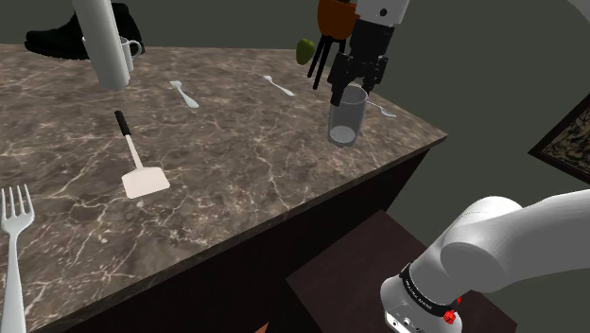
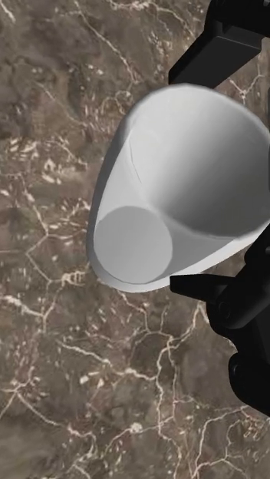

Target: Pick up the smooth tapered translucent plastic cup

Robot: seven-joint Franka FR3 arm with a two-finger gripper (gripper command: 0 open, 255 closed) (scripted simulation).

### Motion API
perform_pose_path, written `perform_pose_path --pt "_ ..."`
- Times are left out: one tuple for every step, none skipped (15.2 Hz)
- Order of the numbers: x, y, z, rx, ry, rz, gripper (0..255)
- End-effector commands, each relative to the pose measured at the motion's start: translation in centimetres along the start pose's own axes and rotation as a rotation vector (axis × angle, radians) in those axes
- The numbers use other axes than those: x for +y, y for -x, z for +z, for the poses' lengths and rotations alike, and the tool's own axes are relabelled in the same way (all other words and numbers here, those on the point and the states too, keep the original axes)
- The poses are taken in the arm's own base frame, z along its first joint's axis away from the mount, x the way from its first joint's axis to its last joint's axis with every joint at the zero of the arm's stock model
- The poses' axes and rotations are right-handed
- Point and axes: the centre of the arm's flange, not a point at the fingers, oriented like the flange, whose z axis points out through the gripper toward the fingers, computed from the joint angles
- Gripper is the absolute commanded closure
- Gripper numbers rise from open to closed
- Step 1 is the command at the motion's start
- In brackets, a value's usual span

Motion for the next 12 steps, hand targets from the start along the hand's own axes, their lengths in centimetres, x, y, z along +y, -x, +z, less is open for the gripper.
perform_pose_path --pt "-0.2 -0.2 1.2 -0.028 0.001 -0.003 255" --pt "-0.4 -0.3 1.5 -0.028 0.002 -0.003 255" --pt "-0.5 -0.4 1.3 -0.028 0.002 -0.003 255" --pt "-0.4 -0.2 1.1 -0.028 0.002 -0.003 255" --pt "-0.2 -0.3 1.2 -0.028 0.002 -0.003 255" --pt "-0.3 -0.1 1.2 -0.028 0.002 -0.003 255" --pt "-0.6 0.0 1.0 -0.028 0.002 -0.004 255" --pt "-0.9 0.2 0.9 -0.028 0.001 -0.004 255" --pt "-0.2 -0.2 1.1 -0.028 0.001 -0.003 255" --pt "-0.2 -0.2 0.6 -0.028 0.001 -0.003 255" --pt "-0.2 -0.2 0.1 -0.028 0.001 -0.003 255" --pt "-0.2 -0.2 -0.4 -0.028 0.001 -0.003 255"
